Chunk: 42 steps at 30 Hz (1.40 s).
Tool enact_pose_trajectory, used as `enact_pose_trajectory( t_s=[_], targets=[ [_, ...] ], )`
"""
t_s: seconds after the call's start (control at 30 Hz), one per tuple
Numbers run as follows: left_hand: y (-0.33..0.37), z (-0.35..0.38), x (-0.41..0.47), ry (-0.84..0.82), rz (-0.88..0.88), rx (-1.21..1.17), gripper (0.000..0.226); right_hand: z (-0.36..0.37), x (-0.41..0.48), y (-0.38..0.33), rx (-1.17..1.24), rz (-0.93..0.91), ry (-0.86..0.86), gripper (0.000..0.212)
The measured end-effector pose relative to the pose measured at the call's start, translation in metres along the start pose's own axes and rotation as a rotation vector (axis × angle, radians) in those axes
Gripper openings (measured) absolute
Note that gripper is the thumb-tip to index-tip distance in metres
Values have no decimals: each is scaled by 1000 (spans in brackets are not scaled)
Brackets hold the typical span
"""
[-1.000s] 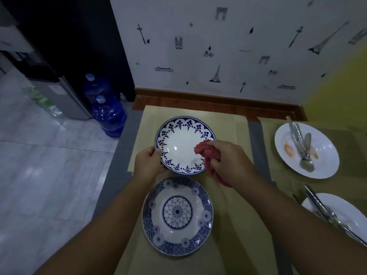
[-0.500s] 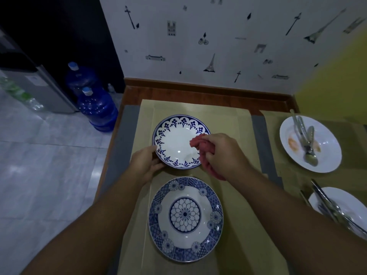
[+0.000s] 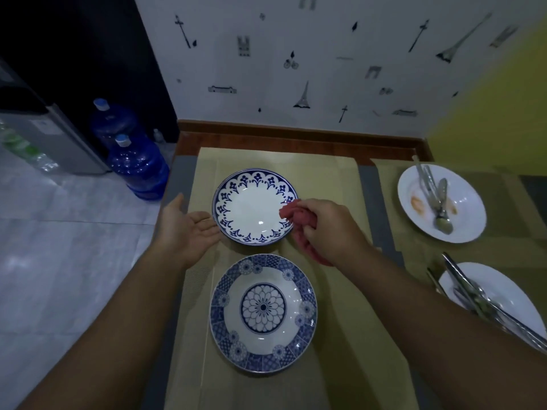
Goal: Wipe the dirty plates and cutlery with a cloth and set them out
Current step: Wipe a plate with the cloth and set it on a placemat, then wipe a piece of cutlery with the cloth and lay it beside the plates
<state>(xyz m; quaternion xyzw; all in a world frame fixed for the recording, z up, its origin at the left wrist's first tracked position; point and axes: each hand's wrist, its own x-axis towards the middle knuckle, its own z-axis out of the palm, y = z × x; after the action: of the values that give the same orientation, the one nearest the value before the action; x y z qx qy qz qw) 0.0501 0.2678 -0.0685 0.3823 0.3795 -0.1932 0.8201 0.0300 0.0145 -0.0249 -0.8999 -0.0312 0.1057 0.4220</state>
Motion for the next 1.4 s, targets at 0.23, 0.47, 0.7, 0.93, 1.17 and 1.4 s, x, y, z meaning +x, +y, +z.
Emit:
enact_pose_trajectory(
  t_s=[0.23,0.47,0.7,0.93,1.17,1.4],
  targets=[
    [-67,56,-41,-157,-53,156,82,-34,-50,30,-67,-22,105,47],
    [-181,131,-58,-240,-257,284,75,-104,-118,93,-180,15,215,48],
    [-292,202,-81,-219,-363,330,63,-193,-187,173,-199,136,178,47],
    [-386,218,-101,-202,-322,702,29,-245,-223,251,-177,189,172,48],
    [-421,209,-109,-73,-164,908,14,-257,-238,277,-137,230,177,45],
    [-438,217,-106,0,-147,942,22,-247,-242,285,-140,228,159,43]
  ],
)
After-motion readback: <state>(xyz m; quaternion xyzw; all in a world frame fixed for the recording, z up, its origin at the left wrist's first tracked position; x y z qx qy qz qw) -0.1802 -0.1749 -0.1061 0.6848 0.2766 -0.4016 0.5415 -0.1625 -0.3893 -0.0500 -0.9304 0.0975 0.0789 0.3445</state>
